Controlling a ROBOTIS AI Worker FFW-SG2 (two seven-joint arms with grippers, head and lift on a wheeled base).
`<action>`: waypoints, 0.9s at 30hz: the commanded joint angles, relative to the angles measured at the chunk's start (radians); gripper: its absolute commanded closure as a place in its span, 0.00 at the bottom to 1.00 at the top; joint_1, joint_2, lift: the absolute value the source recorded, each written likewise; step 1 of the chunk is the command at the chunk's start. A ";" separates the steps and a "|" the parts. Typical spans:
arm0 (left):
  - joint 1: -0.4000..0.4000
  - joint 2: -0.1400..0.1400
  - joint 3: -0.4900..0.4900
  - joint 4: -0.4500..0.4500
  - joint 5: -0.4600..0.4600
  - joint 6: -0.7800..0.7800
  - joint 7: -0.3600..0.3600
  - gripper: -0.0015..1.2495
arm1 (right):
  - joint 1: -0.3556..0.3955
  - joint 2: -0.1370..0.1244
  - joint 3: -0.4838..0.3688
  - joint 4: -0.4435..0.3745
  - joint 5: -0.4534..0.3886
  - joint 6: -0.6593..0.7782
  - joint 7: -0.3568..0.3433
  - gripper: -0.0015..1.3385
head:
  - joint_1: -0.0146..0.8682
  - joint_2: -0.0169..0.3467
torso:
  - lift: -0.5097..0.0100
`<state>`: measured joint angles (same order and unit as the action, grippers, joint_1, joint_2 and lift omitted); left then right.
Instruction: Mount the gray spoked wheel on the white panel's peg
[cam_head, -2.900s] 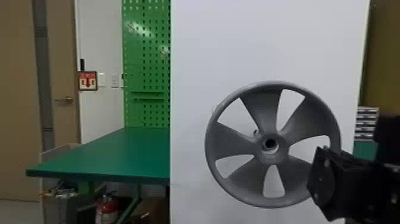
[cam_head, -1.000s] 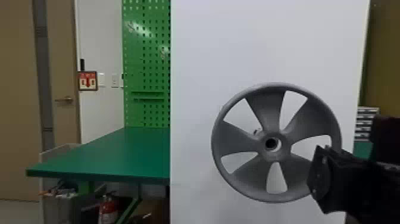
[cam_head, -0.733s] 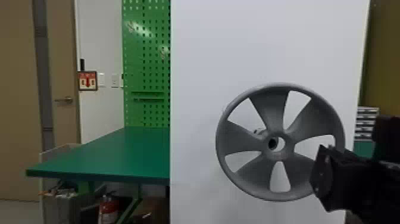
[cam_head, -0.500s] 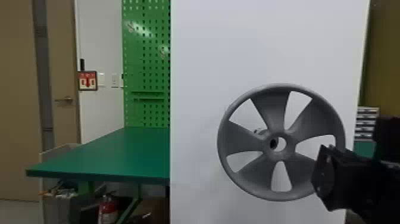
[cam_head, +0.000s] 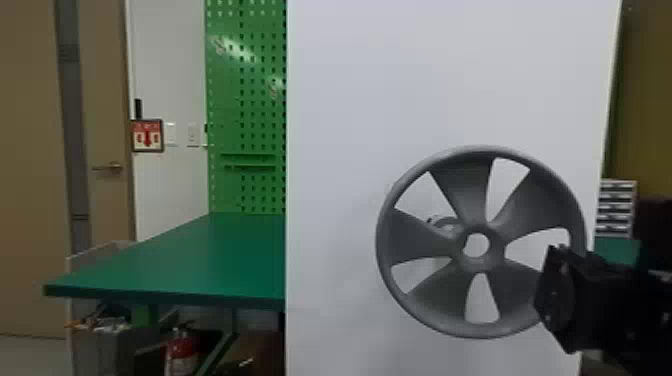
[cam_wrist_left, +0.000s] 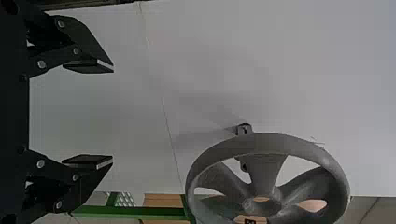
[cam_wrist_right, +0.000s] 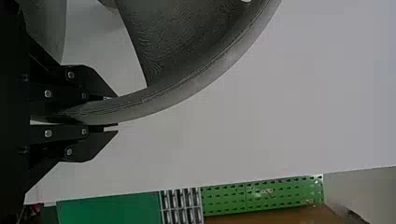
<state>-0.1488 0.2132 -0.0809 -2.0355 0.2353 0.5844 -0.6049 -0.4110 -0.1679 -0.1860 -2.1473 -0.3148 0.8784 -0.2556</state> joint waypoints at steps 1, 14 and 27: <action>0.000 0.000 0.000 0.000 -0.001 0.000 0.001 0.44 | -0.008 -0.005 -0.012 0.030 0.000 -0.012 0.032 0.96 | 0.16 0.03 | 0.21; -0.001 0.002 -0.007 0.000 0.002 0.000 -0.001 0.44 | -0.022 -0.024 -0.027 0.070 0.002 -0.030 0.075 0.96 | 0.16 0.03 | 0.21; -0.001 0.002 -0.013 0.000 -0.002 0.000 -0.001 0.44 | -0.038 -0.025 -0.027 0.112 -0.010 -0.050 0.091 0.96 | 0.16 0.03 | 0.21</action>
<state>-0.1504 0.2147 -0.0910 -2.0356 0.2341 0.5844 -0.6049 -0.4431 -0.1930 -0.2132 -2.0470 -0.3177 0.8339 -0.1642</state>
